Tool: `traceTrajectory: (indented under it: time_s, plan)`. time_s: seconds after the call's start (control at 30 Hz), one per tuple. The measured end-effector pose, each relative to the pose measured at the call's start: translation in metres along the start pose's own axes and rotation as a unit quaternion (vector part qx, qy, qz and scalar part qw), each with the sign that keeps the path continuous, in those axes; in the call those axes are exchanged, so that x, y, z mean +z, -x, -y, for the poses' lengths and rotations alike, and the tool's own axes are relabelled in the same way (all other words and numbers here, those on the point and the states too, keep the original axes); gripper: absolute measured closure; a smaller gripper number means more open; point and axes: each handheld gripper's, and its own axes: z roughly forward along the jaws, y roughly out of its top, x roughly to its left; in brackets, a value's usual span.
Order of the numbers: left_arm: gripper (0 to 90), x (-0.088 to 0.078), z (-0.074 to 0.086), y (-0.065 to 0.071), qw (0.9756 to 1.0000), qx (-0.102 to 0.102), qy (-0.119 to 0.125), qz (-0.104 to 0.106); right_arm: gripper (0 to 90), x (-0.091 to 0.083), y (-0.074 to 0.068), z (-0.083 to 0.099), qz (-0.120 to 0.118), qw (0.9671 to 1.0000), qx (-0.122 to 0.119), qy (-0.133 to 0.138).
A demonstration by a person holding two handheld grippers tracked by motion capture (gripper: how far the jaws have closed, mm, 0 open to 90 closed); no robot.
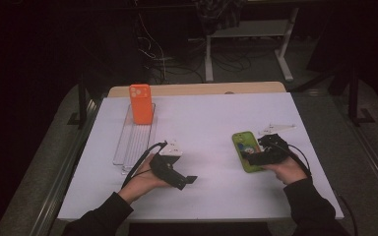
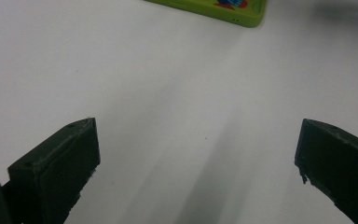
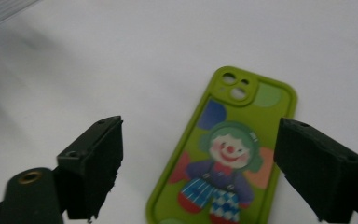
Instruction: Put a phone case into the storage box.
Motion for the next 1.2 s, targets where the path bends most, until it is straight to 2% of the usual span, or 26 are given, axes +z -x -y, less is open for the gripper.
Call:
traceTrajectory:
  time_s: [0.1,0.13,0.23,0.3,0.37,0.4,0.53,0.67,0.8,0.9,0.97,1.2]
  plan:
    - [0.0,0.000,0.000,-0.001,1.0000,0.006,0.001,0.000,23.7,0.004,0.010,-0.008,0.008,0.9999,0.012,0.005]
    - [0.0,0.001,0.000,-0.001,1.0000,0.002,0.003,0.000,25.9,0.006,0.013,-0.012,0.008,0.9997,0.023,0.002]
    - [0.0,0.002,0.000,-0.001,1.0000,-0.001,0.005,0.000,34.2,0.011,0.021,-0.018,0.016,0.9995,0.027,-0.003]
    - [0.0,0.002,0.001,0.000,1.0000,-0.003,0.004,0.001,43.4,0.015,0.027,-0.021,0.015,0.9993,0.034,-0.010]
    - [0.0,0.002,0.001,0.001,1.0000,-0.002,0.003,0.002,50.8,0.020,0.033,-0.024,0.023,0.9985,0.044,-0.021]
    - [0.0,0.003,0.001,0.001,1.0000,-0.003,0.004,0.003,56.4,0.022,0.037,-0.026,0.028,0.9986,0.041,-0.016]
    - [0.0,0.003,0.001,0.002,1.0000,-0.001,0.002,0.004,73.3,0.031,0.050,-0.029,0.039,0.9974,0.055,-0.026]
    - [0.0,0.003,0.001,0.002,1.0000,-0.001,-0.002,0.005,85.0,0.040,0.062,-0.029,0.051,0.9959,0.062,-0.042]
    - [0.0,0.004,0.001,0.002,1.0000,-0.001,-0.007,0.006,88.1,0.050,0.071,-0.025,0.063,0.9939,0.070,-0.058]
    - [0.0,0.004,0.001,0.002,0.9999,0.000,-0.007,0.008,88.2,0.058,0.073,-0.024,0.060,0.9921,0.081,-0.075]
    - [0.0,0.005,0.001,0.003,0.9999,0.002,-0.007,0.008,88.2,0.062,0.075,-0.024,0.061,0.9916,0.084,-0.077]
    - [0.0,0.005,0.001,0.003,0.9999,0.002,-0.009,0.009,88.3,0.069,0.077,-0.027,0.062,0.9912,0.076,-0.089]
